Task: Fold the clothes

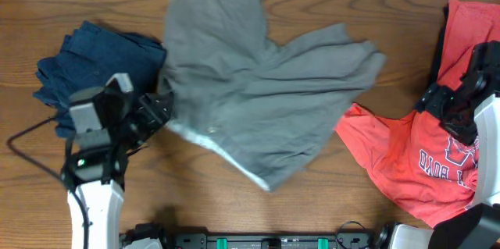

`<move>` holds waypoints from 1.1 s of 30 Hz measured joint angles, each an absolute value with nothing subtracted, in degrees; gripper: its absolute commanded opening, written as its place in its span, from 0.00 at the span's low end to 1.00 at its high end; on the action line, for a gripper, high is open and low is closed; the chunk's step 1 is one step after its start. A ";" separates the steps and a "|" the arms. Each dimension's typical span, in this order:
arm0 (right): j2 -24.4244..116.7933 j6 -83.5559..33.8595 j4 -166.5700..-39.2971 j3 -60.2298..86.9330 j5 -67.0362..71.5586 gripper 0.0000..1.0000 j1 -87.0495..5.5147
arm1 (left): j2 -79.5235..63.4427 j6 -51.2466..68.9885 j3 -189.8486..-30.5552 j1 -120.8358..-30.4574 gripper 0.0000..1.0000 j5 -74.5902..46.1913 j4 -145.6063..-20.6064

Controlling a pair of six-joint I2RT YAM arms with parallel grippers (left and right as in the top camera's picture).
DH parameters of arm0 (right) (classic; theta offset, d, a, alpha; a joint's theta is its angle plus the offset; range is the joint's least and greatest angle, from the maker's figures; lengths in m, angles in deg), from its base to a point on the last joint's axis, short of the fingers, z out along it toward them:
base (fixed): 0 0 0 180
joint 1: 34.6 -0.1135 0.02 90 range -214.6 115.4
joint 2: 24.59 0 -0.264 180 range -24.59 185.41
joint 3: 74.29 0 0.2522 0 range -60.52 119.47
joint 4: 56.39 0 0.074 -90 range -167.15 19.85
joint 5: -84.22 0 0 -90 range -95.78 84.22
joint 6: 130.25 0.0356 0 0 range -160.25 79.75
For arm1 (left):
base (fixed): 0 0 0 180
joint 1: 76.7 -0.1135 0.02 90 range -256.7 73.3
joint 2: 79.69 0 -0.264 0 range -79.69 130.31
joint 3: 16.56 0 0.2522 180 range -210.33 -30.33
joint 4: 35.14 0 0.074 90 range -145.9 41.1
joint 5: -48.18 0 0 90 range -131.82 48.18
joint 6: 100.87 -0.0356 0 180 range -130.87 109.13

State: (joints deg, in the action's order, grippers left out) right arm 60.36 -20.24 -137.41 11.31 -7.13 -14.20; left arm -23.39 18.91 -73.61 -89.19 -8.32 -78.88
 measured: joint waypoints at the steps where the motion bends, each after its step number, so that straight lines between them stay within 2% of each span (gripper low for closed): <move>1: 60.36 -20.65 -136.87 10.70 -6.45 0.01 -14.20 | -23.66 18.80 -73.64 -89.23 0.98 -8.30 -80.76; 6: 60.38 -21.77 -132.52 5.82 -2.89 0.01 -14.20 | -22.98 18.61 -73.64 -86.13 0.98 -8.10 -90.42; 13: 61.23 -27.78 -122.46 -5.39 12.15 0.01 -15.60 | -20.25 18.41 -73.53 -73.93 0.99 -7.84 -91.01; 22: 63.79 -30.95 -110.09 -16.17 20.24 0.05 -22.18 | -10.83 18.70 -73.31 -55.55 0.99 -7.66 -82.02; 29: 65.67 -30.40 -107.84 -18.20 15.15 0.07 -22.79 | 0.19 21.69 -73.18 -44.38 0.98 -7.69 -70.88; 33: 68.01 -29.66 -108.04 -17.67 13.75 0.18 -22.75 | 6.72 22.59 -73.15 -39.81 0.98 -7.66 -64.71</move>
State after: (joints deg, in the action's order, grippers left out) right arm 68.01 -29.66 -108.04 -17.67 13.75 -22.75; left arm 6.72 22.59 -73.15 -39.81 -7.66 -64.71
